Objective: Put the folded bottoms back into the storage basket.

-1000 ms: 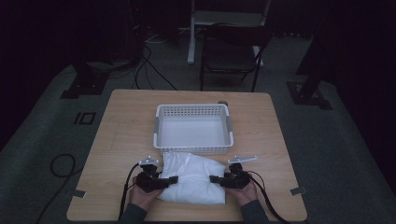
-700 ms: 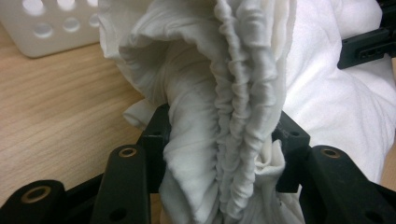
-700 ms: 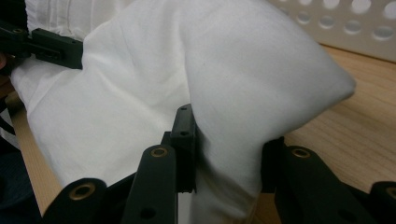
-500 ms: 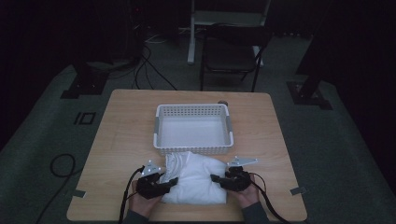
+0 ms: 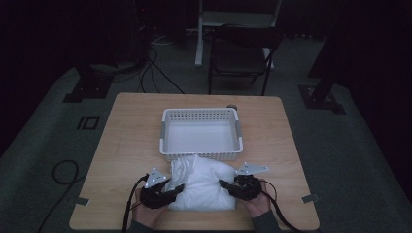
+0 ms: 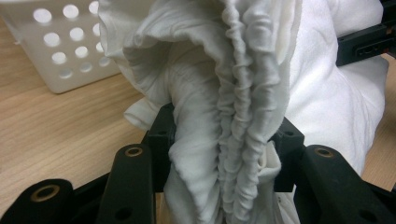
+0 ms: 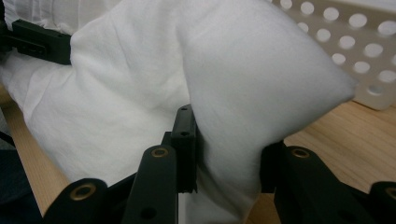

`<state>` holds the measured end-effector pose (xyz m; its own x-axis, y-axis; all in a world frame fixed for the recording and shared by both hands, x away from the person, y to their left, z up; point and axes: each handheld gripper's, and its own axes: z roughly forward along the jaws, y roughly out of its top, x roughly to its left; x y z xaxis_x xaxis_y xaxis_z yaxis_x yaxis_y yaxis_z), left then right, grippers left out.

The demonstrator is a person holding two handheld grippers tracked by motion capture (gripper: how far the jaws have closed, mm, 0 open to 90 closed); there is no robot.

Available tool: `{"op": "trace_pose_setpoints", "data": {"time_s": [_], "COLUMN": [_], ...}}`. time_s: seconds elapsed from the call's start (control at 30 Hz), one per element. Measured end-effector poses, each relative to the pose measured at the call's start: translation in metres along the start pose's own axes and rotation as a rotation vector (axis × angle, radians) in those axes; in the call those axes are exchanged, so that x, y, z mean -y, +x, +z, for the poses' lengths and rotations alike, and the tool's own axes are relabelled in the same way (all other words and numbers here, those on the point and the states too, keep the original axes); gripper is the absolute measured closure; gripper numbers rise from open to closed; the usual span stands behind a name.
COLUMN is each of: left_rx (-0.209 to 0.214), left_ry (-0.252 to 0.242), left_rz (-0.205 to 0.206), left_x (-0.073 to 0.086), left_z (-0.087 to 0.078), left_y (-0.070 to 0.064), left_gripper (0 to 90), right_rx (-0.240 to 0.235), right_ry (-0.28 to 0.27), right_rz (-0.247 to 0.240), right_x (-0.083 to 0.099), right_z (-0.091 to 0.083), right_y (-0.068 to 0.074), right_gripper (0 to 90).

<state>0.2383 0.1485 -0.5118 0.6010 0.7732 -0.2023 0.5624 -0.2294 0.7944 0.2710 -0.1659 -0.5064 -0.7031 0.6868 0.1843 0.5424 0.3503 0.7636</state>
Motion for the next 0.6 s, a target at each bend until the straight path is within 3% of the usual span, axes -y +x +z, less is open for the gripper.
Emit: {"op": "trace_pose_setpoints", "data": {"time_s": [0.6], "left_rx": [-0.023], "left_ry": [-0.046], "left_rz": [0.017], "left_x": [-0.011], "left_z": [-0.014], "left_y": [-0.007], "left_gripper": [55.1], "right_rx": [0.022], "right_ry": [-0.035], "right_rz": [-0.049], "right_x": [-0.015], "right_z": [-0.014], "right_y": [0.008], "right_gripper": [69.3]}}
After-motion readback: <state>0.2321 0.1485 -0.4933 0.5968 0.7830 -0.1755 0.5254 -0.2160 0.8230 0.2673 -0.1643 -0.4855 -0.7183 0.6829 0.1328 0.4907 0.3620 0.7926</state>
